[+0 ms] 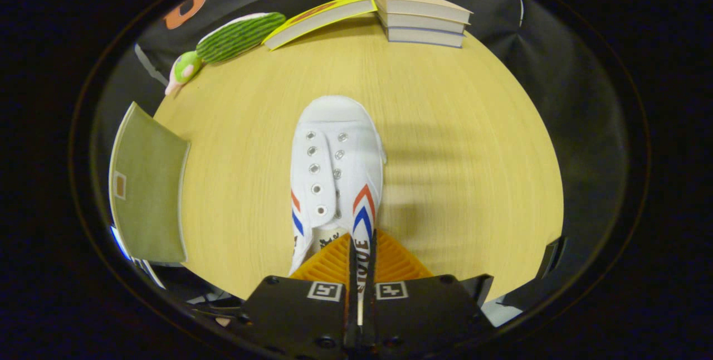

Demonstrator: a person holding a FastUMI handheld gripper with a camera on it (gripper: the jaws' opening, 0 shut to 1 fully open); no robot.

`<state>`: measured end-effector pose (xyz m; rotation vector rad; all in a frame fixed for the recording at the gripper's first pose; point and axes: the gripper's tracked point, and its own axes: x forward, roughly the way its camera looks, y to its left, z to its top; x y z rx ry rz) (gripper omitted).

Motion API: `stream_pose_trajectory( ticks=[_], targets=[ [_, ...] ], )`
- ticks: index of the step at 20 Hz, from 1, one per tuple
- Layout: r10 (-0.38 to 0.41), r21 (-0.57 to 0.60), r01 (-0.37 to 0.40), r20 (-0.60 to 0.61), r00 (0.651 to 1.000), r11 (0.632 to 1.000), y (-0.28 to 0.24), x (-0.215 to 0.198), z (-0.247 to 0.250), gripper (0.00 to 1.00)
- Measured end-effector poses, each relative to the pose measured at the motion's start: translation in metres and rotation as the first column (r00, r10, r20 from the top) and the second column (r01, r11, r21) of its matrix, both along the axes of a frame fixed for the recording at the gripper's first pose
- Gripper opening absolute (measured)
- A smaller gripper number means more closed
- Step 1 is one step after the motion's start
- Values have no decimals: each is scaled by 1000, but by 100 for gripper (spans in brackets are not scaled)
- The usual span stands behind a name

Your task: Open the storage box then place both shoes into the box .Put the left shoe in first, then the right shoe, with the right side of both shoes facing outward in a uniform manner.

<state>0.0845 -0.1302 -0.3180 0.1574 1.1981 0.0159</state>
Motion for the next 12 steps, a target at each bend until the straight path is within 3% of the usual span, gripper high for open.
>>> stream_pose_trajectory(
  ticks=[6, 12],
  targets=[
    [-140, 148, 136, 15, 990, 980, 16, -5, 22, 6],
    [-144, 220, 115, 117, 983, 969, 60, -8, 90, 6]
  ],
)
